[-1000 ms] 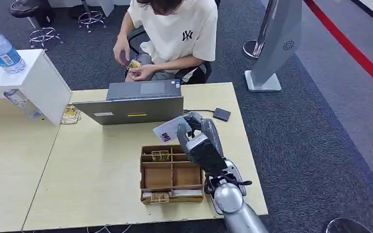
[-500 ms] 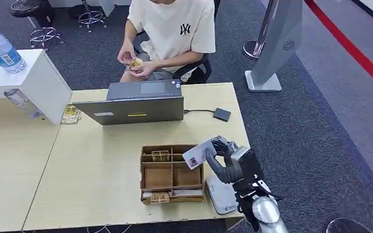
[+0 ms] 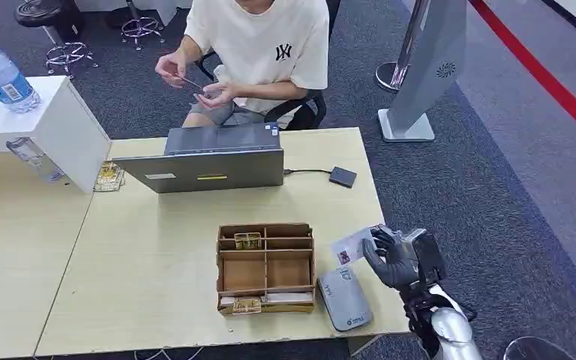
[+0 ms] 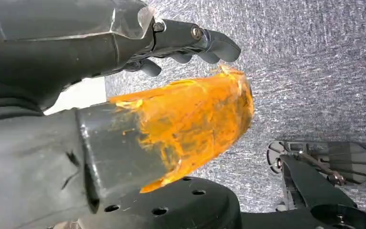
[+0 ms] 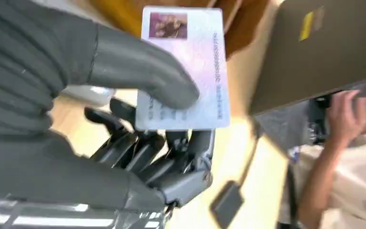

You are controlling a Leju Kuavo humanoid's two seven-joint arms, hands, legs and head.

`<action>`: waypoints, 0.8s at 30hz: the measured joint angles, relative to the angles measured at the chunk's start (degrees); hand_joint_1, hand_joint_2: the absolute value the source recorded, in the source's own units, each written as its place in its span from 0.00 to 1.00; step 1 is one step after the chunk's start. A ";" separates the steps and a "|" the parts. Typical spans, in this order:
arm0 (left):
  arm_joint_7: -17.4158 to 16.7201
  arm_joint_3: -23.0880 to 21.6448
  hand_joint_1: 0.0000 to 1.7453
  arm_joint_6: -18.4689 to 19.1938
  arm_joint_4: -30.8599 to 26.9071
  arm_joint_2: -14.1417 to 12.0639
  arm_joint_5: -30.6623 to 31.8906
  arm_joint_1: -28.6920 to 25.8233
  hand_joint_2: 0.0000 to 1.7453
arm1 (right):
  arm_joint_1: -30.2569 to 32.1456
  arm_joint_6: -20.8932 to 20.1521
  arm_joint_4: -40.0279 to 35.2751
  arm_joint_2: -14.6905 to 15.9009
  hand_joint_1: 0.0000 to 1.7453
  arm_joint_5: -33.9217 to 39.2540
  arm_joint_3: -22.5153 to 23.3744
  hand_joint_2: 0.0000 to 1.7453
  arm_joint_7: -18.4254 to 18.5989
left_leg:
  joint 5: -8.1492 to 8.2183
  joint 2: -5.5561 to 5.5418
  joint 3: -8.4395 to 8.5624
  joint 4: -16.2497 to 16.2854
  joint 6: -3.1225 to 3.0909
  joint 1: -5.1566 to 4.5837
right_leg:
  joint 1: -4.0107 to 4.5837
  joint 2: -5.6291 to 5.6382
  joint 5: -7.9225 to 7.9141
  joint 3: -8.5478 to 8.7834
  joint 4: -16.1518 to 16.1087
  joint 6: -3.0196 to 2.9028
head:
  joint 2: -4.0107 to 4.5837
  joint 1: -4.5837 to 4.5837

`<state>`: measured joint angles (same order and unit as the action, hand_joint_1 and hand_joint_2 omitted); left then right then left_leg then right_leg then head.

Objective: Pass the card to the sensor for recognition and then transmit it.

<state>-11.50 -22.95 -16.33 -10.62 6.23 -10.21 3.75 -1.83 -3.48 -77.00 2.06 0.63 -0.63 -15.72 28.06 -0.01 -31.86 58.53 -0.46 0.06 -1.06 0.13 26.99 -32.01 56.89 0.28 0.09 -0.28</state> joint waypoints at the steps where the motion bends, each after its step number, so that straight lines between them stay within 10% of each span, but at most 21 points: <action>1: 0.00 0.11 0.00 0.00 0.00 -0.02 -0.02 -0.03 0.00 | -0.16 -0.17 0.95 0.41 1.00 -0.91 0.69 1.00 -0.09 | 0.00 0.01 0.00 0.00 0.00 -0.01 | 0.00 0.01 0.00 -0.01 0.00 0.00 | 0.00 0.02; 24: 0.20 0.61 0.00 0.24 0.00 -0.35 -0.61 -0.06 0.00 | -4.66 -5.68 12.84 5.31 1.00 -8.01 4.83 1.00 -1.92 | 0.00 0.01 -0.01 0.01 -0.01 -0.01 | 0.00 0.02 -0.01 -0.03 0.00 0.01 | 0.00 0.02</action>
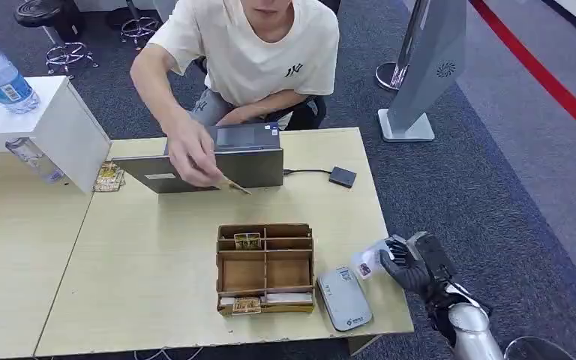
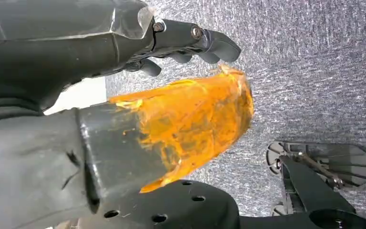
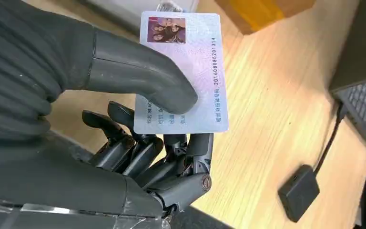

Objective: Pass the card to the sensor for recognition and then transmit it.

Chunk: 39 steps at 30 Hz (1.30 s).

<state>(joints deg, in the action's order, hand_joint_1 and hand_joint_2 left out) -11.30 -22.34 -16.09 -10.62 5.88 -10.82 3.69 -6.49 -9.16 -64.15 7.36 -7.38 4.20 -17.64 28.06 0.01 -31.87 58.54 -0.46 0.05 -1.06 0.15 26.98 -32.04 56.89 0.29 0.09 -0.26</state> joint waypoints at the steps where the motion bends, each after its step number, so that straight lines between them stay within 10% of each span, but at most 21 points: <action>1: 0.02 0.02 0.00 0.07 0.00 -0.02 -0.09 0.00 0.00 | -0.28 -0.31 0.40 0.16 1.00 -0.42 0.00 1.00 -0.09 | 0.00 0.00 0.01 0.00 0.00 0.00 | 0.00 0.00 0.00 0.00 0.00 0.00 | 0.00 0.00; 39: 0.63 2.78 0.00 -0.15 0.00 -0.09 -2.38 -0.32 0.00 | 0.70 -2.98 -6.75 4.75 1.00 -12.29 -12.94 1.00 2.69 | 0.00 0.01 0.01 0.00 0.00 0.02 | 0.02 0.01 0.00 -0.01 0.00 0.00 | 0.00 0.00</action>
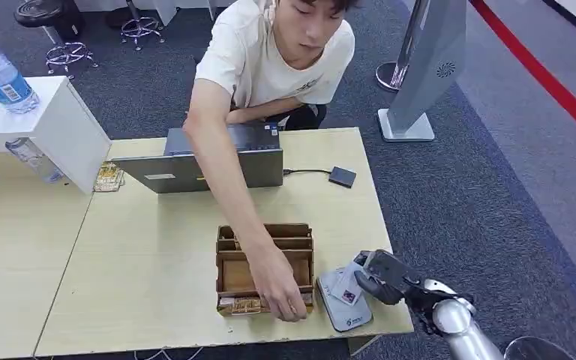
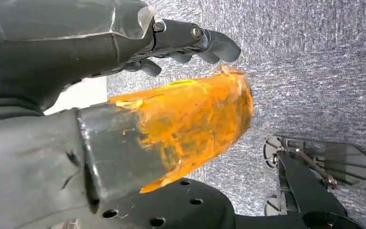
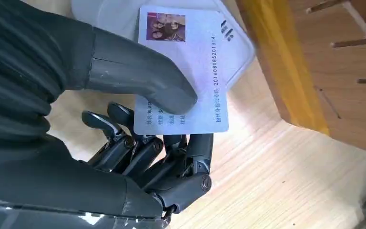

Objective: Pass the card to the sensor for recognition and then transmit it.

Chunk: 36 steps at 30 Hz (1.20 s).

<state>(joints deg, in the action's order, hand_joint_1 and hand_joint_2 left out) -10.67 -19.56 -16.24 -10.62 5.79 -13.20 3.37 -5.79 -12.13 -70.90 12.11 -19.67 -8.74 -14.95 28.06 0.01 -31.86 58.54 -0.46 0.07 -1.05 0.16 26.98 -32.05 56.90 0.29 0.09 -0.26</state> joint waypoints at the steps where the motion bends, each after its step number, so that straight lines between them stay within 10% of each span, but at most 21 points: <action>1: 0.00 0.00 0.00 0.00 0.00 0.00 0.00 0.00 0.00 | 0.12 0.20 0.00 0.00 1.00 -0.11 -0.15 1.00 -0.02 | 0.00 0.00 0.00 0.00 0.00 0.00 | 0.00 0.00 0.00 0.00 0.00 0.00 | 0.00 0.00; 36: 0.07 0.96 0.00 -0.24 0.00 0.22 -0.50 -0.12 0.00 | 3.17 7.17 -3.50 -3.63 1.00 -1.05 0.33 1.00 -2.56 | 0.00 0.00 0.00 0.00 0.00 0.01 | 0.01 0.00 0.00 0.00 0.01 0.00 | 0.00 0.00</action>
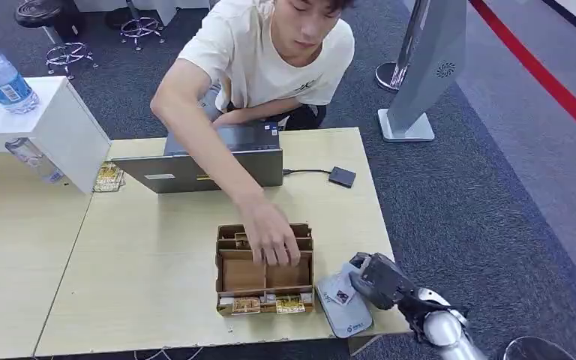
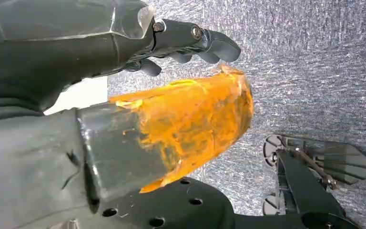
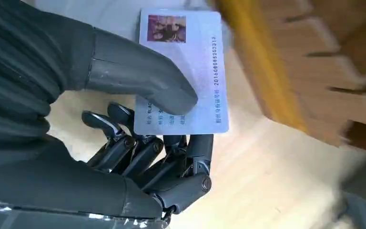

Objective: Pass the card to the sensor for recognition and then transmit it.

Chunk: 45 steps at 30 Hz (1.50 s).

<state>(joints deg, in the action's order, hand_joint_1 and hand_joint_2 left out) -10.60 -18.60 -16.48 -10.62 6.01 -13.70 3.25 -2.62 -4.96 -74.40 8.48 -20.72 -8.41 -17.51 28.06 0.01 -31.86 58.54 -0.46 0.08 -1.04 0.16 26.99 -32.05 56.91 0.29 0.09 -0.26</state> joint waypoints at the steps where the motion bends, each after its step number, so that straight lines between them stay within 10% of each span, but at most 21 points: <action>1: 0.00 0.00 0.00 -0.02 0.00 0.04 -0.02 -0.01 0.00 | 0.20 0.83 -1.03 -0.74 1.00 0.24 0.28 1.00 -0.44 | 0.00 0.00 0.00 0.00 0.00 0.00 | 0.00 0.00 0.00 0.00 0.00 0.00 | 0.00 0.00; 12: -0.02 0.00 0.00 -0.33 0.00 0.63 0.53 -0.01 0.00 | 2.37 7.50 -14.05 -7.74 1.00 1.99 1.57 1.00 -3.30 | 0.00 0.00 -0.01 0.00 0.00 0.00 | -0.01 0.00 0.01 -0.01 -0.01 0.00 | 0.00 0.00; 27: -0.83 -0.44 0.00 0.22 0.00 0.90 4.05 0.01 0.00 | 2.06 28.03 -25.66 -12.46 1.00 -13.50 -1.16 1.00 -9.66 | 0.00 0.01 -0.04 -0.01 0.00 0.01 | 0.00 0.01 0.01 -0.02 0.02 0.00 | 0.00 0.00; 35: -1.60 -3.35 0.00 2.01 0.00 0.90 7.26 0.28 0.00 | -5.65 42.31 -23.40 -13.31 1.00 -32.20 -8.05 1.00 -5.44 | -0.04 0.03 -0.02 -0.01 0.00 0.01 | 0.00 0.03 -0.01 -0.01 0.02 -0.01 | 0.00 0.00; 45: -2.49 -6.01 0.00 3.26 0.00 0.90 9.14 0.43 0.00 | -13.70 44.37 -15.85 -15.01 1.00 -42.82 -9.95 1.00 -4.09 | -0.05 0.01 -0.04 -0.01 -0.03 0.01 | 0.00 0.03 -0.01 -0.03 0.02 -0.01 | 0.00 0.00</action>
<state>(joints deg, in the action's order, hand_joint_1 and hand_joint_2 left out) -13.09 -24.61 -13.22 -10.62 6.91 -4.57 3.68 -16.32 39.41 -90.25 -6.53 -63.53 -18.36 -21.59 28.01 0.03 -31.90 58.53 -0.48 0.08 -1.03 0.19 26.98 -32.08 56.94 0.28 0.09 -0.26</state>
